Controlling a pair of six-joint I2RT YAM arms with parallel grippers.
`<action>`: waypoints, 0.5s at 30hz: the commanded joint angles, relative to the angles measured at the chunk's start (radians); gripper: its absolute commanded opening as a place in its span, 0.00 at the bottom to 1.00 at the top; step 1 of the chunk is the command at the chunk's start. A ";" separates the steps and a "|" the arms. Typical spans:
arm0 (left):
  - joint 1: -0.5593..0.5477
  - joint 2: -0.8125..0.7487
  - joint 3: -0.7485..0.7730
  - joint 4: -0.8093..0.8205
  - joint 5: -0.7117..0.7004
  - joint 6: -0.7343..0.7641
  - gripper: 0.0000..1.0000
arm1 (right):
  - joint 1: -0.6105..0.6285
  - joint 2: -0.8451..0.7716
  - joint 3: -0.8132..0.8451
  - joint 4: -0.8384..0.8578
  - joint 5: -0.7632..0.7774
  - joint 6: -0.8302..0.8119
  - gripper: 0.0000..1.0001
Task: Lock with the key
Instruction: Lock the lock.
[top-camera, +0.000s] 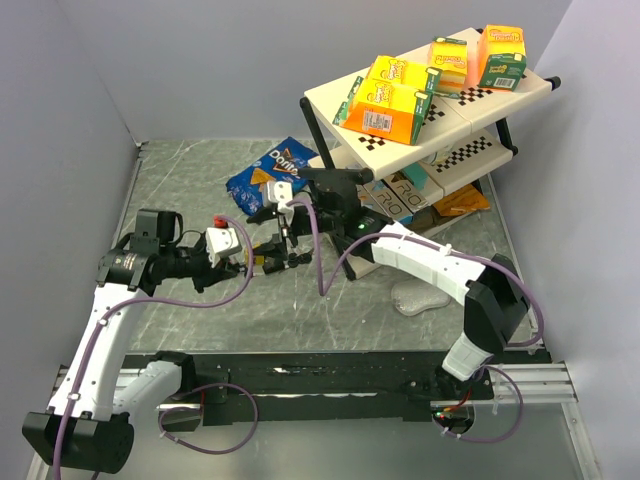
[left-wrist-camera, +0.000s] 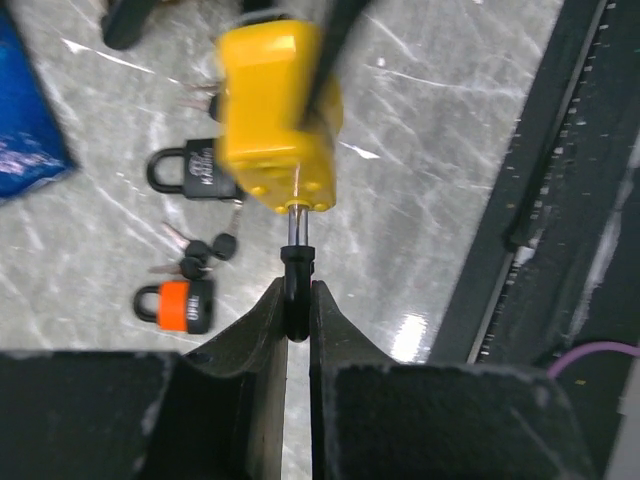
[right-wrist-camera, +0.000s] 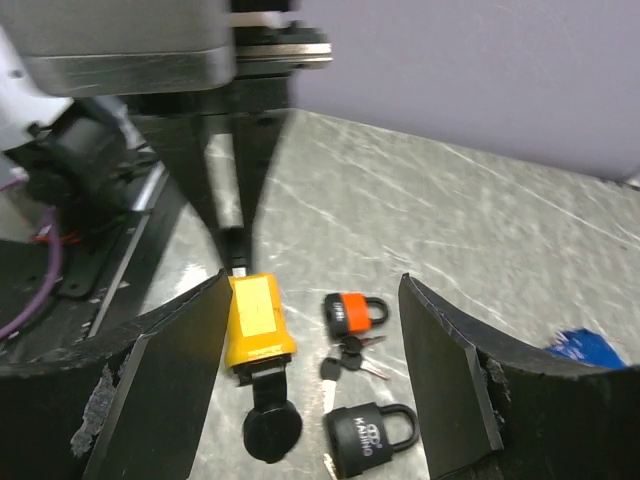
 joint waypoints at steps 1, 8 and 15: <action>-0.001 -0.029 0.055 0.012 0.142 -0.030 0.01 | -0.006 0.064 0.052 -0.022 0.087 -0.022 0.76; -0.001 -0.044 0.058 -0.008 0.145 -0.032 0.01 | -0.007 0.096 0.092 -0.048 0.127 0.001 0.77; -0.001 -0.036 0.073 0.066 0.145 -0.134 0.01 | -0.021 0.038 0.112 -0.134 0.030 -0.023 0.80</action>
